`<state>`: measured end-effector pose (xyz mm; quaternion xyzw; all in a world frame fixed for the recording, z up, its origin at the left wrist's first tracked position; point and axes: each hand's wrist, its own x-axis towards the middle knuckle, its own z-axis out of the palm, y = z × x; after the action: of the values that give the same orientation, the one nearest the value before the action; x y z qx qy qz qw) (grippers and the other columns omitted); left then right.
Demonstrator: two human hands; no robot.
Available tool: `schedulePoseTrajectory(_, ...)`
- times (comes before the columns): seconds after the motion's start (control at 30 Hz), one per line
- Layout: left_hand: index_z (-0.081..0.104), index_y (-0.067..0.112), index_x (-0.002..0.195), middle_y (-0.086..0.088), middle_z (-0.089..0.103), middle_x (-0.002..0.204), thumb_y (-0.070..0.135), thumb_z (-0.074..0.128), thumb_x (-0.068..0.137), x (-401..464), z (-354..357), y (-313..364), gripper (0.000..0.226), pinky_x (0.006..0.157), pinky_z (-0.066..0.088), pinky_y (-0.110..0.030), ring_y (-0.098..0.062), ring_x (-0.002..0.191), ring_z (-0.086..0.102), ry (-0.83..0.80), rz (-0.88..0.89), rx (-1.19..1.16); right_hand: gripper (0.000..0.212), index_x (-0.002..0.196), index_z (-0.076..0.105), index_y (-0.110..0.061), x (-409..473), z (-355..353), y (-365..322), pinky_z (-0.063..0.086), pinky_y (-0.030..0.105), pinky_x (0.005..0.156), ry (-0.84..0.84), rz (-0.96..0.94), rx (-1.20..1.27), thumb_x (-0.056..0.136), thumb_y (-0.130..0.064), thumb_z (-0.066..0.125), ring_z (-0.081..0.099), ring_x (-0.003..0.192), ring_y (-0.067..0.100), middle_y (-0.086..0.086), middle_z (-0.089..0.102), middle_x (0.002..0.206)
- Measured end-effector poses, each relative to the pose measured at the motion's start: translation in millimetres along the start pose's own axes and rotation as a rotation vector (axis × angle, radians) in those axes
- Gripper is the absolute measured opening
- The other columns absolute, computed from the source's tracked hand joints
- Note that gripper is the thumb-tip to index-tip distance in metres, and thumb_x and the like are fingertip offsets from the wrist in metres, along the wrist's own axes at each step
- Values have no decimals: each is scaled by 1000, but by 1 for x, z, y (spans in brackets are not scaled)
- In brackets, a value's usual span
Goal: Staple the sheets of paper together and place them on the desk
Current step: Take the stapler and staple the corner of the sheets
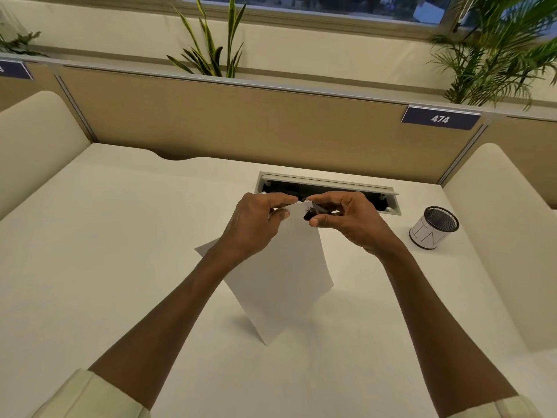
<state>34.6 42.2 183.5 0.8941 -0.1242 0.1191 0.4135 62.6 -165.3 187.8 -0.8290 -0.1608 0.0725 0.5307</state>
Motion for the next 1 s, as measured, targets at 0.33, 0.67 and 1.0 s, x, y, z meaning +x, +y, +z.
schedulePoseTrajectory(0.33, 68, 24, 116, 12, 70, 110, 6, 65, 87, 5, -10, 8, 34, 66, 49, -7, 6, 79, 66, -45, -98, -225, 42, 108, 73, -31, -3, 1, -5, 54, 40, 97, 68, -61, 124, 68, -29, 83, 69, 104, 14, -4, 76, 105)
schedulePoseTrajectory(0.67, 67, 22, 117, 4, 70, 113, 8, 65, 88, 9, -15, 14, 33, 61, 47, -5, -7, 80, 69, -48, -123, -271, 35, 110, 74, -11, 0, 3, -10, 55, 45, 96, 109, -108, 215, 76, -13, 81, 71, 102, 21, 4, 76, 105)
schedulePoseTrajectory(1.0, 67, 20, 118, -2, 71, 114, 8, 66, 88, 8, -16, 14, 33, 59, 42, -2, 8, 71, 61, -54, -119, -245, 33, 109, 75, -12, 2, 5, -9, 52, 51, 98, 140, -113, 197, 77, -16, 81, 69, 105, 23, 3, 76, 107)
